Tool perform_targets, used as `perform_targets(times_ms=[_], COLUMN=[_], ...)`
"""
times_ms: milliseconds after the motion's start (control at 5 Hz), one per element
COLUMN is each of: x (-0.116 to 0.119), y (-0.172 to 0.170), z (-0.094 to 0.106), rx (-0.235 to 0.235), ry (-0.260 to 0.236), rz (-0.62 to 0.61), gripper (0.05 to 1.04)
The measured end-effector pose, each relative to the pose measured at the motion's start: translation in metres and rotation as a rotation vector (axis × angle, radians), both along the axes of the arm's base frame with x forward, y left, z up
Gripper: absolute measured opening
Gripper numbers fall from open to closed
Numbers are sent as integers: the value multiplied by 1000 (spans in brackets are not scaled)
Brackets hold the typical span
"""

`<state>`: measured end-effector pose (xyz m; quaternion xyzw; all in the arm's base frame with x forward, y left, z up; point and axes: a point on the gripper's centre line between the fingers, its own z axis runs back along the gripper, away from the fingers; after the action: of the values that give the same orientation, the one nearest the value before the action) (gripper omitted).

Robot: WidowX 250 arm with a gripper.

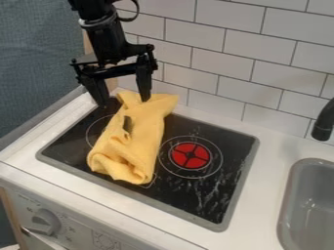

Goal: Unfold the cloth from left to right

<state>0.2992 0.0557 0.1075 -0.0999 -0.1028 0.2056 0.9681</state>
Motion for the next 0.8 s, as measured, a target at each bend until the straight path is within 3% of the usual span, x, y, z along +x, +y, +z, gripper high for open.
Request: perform_targets(times_ms=[400, 600, 800], x=[-14, -24, -27], y=[-5, -2, 5], z=[-15, -22, -23], rx=[-25, 0, 55], ry=[74, 118, 144], rz=[-16, 4, 38], gripper=[999, 999, 999])
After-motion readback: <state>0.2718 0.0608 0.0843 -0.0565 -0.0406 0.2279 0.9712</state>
